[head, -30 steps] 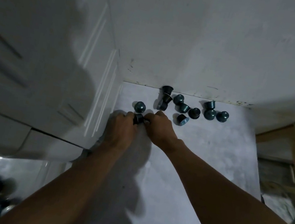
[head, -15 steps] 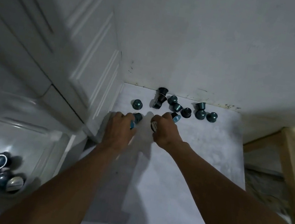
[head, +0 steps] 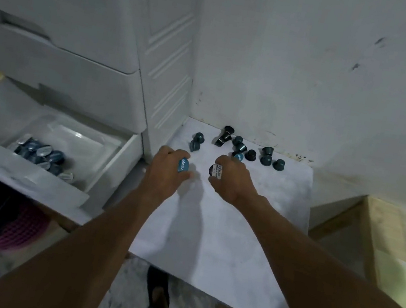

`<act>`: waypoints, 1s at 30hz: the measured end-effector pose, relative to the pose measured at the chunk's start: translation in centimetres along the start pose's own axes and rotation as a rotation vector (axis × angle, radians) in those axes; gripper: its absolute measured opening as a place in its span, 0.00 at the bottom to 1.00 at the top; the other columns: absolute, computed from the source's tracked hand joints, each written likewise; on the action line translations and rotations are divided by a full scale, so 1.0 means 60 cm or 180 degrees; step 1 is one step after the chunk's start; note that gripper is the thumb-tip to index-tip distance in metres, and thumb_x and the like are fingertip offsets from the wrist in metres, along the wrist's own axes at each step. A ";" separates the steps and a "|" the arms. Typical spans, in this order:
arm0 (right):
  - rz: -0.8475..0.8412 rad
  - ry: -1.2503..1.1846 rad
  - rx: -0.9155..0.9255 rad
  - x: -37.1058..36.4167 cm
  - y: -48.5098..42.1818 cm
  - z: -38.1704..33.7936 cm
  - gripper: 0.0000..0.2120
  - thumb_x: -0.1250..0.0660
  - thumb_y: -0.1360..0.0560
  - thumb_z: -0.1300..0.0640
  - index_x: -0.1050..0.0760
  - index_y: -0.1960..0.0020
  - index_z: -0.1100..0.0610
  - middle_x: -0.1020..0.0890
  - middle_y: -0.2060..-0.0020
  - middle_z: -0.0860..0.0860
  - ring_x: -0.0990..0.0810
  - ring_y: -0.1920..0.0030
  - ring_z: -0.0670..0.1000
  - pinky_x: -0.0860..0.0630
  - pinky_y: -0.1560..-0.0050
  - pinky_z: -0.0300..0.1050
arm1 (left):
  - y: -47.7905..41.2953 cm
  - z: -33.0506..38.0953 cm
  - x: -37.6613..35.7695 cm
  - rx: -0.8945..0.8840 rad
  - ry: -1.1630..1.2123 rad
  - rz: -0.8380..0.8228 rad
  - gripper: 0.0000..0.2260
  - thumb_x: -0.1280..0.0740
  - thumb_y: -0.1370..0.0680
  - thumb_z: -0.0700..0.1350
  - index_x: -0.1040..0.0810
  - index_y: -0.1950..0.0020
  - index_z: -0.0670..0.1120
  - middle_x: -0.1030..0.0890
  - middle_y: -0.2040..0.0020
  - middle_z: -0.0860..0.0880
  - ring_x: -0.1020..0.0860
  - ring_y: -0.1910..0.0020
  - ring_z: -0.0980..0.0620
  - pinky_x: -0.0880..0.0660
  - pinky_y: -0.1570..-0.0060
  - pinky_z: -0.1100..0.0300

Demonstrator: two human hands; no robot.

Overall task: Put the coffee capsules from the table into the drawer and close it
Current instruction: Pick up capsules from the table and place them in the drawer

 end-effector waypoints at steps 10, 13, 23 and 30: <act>0.0115 -0.0015 0.0776 0.008 0.066 -0.157 0.20 0.35 0.27 0.65 0.29 0.35 0.61 0.25 0.41 0.59 0.26 0.42 0.60 0.30 0.44 0.46 | 0.122 -0.040 0.140 0.0175 -0.0048 0.0855 0.17 0.27 0.28 0.44 0.23 0.40 0.47 0.22 0.45 0.46 0.23 0.47 0.47 0.28 0.47 0.58; 0.0174 -0.0055 0.0956 -0.003 0.073 -0.220 0.19 0.35 0.27 0.65 0.30 0.36 0.60 0.25 0.43 0.58 0.25 0.43 0.59 0.32 0.49 0.43 | 0.152 -0.074 0.188 0.0195 -0.0156 0.1011 0.19 0.27 0.28 0.42 0.24 0.38 0.47 0.22 0.43 0.47 0.23 0.44 0.47 0.29 0.45 0.60; 0.0257 -0.0148 0.1152 -0.088 0.060 -0.426 0.13 0.35 0.30 0.68 0.26 0.46 0.61 0.25 0.50 0.58 0.24 0.49 0.59 0.35 0.56 0.42 | 0.195 -0.240 0.344 0.0350 -0.0210 0.1179 0.20 0.29 0.27 0.41 0.25 0.36 0.47 0.24 0.40 0.45 0.24 0.43 0.46 0.30 0.42 0.57; 0.0600 -0.0316 0.0773 -0.150 0.021 -0.528 0.15 0.33 0.28 0.60 0.25 0.41 0.57 0.23 0.49 0.59 0.24 0.48 0.58 0.37 0.55 0.39 | 0.149 -0.351 0.446 -0.0037 -0.0407 0.0888 0.20 0.28 0.28 0.42 0.25 0.36 0.46 0.23 0.42 0.46 0.23 0.45 0.48 0.31 0.45 0.62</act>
Point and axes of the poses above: each hand's wrist, its own y-axis away from the middle knuckle, its own x-axis out of the back of the hand, z = x × y, the point moved 4 cm from there along -y, towards the middle knuckle
